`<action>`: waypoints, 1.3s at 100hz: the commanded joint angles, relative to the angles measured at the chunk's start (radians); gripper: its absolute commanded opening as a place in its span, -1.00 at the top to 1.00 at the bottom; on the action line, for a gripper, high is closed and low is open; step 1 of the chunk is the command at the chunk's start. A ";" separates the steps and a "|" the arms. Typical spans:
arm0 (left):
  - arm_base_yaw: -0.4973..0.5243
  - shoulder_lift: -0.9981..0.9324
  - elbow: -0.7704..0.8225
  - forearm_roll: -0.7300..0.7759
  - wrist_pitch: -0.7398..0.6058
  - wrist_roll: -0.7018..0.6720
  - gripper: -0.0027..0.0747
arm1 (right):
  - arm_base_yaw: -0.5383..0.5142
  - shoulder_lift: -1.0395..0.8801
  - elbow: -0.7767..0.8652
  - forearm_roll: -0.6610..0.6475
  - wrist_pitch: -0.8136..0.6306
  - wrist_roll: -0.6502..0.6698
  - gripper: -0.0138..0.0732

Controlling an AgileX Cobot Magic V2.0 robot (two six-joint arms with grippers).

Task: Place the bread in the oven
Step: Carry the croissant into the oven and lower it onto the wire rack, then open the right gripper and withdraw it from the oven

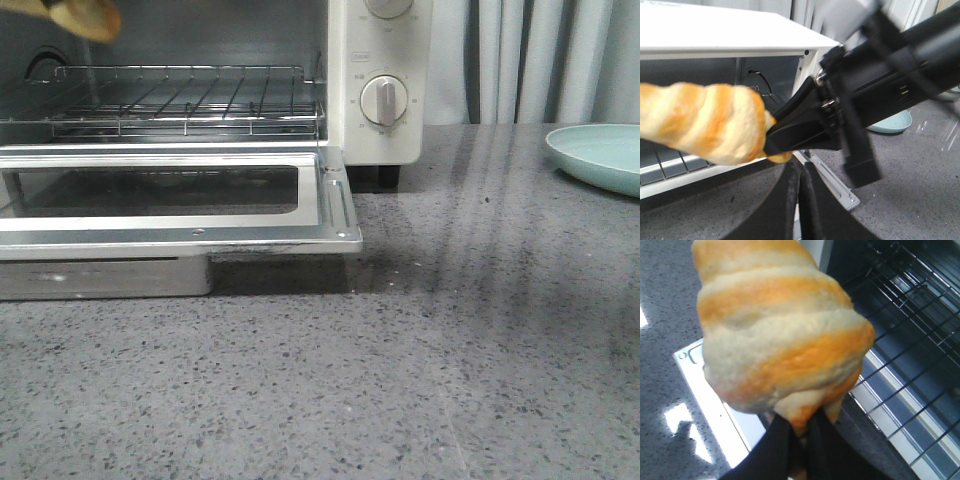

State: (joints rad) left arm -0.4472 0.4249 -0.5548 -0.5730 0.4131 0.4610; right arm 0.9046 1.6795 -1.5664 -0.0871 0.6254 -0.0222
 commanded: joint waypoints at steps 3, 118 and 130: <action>0.002 -0.018 -0.031 -0.012 -0.050 -0.001 0.99 | -0.041 -0.012 -0.030 -0.025 -0.101 0.005 0.84; 0.002 -0.039 -0.031 -0.009 -0.068 -0.001 0.99 | -0.118 -0.062 -0.023 0.003 0.001 0.057 -0.32; 0.002 -0.073 -0.027 -0.009 -0.083 -0.009 0.99 | -0.055 -0.185 0.054 -0.012 -0.002 0.057 0.20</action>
State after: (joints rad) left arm -0.4472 0.3656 -0.5548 -0.5668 0.4070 0.4610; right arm 0.8123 1.6298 -1.5378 -0.0841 0.6671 0.0323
